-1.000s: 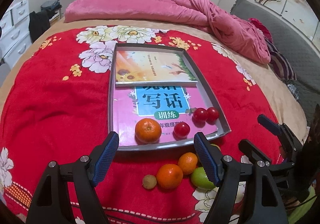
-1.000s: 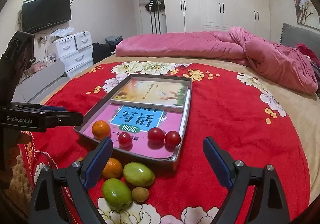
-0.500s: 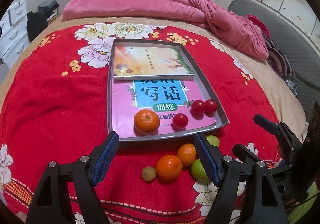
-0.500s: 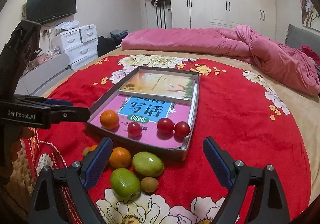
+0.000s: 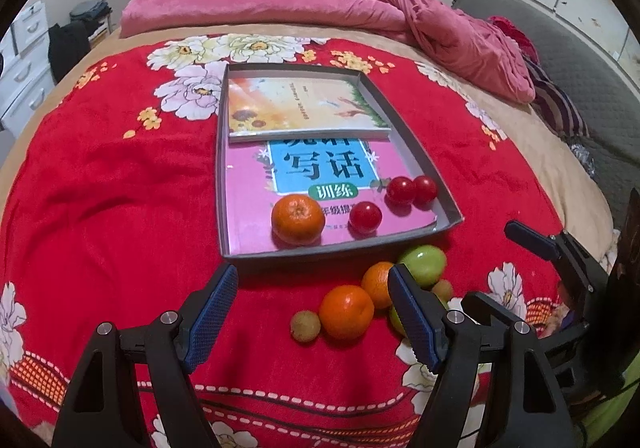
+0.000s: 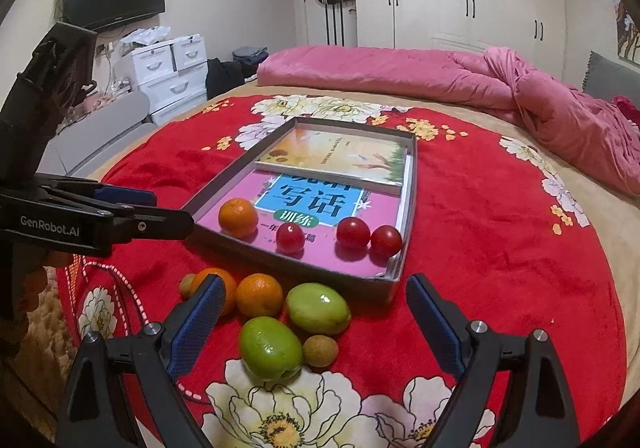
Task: Organize fruits
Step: 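Withdraw both open tools from the tray back toward the fruit cluster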
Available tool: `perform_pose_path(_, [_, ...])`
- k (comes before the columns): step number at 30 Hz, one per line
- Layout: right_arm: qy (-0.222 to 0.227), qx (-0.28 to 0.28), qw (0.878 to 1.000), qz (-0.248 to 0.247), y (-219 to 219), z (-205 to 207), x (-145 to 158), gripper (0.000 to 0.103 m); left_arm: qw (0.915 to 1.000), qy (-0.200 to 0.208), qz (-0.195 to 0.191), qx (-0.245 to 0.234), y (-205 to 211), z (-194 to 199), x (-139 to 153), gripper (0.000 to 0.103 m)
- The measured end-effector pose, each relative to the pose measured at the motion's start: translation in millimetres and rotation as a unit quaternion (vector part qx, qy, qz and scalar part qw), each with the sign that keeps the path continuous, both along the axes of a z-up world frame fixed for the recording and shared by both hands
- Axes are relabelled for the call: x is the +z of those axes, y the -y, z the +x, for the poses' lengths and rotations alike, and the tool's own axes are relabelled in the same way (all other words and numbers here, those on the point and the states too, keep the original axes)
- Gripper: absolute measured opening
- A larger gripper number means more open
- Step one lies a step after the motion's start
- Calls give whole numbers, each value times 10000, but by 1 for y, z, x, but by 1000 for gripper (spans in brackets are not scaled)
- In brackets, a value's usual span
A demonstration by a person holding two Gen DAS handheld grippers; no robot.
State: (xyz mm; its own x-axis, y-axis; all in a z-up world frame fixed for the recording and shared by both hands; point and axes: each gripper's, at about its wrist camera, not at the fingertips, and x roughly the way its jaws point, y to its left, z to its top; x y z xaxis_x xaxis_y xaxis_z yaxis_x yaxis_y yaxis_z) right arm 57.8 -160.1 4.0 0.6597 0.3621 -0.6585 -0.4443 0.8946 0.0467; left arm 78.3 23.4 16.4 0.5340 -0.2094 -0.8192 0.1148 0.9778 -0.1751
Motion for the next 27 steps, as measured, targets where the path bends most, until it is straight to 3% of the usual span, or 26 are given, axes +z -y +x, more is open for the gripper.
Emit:
perform_pose_path(21, [-439,348,9981,-248,-15,-15,-20,91,9987,-340,67,-369,12,-14,-21,79])
perform_pose_path(27, [-693,429,9960,-362,-18,-14,-32,76,9977,-430,49,-523,20,-17,-28,79])
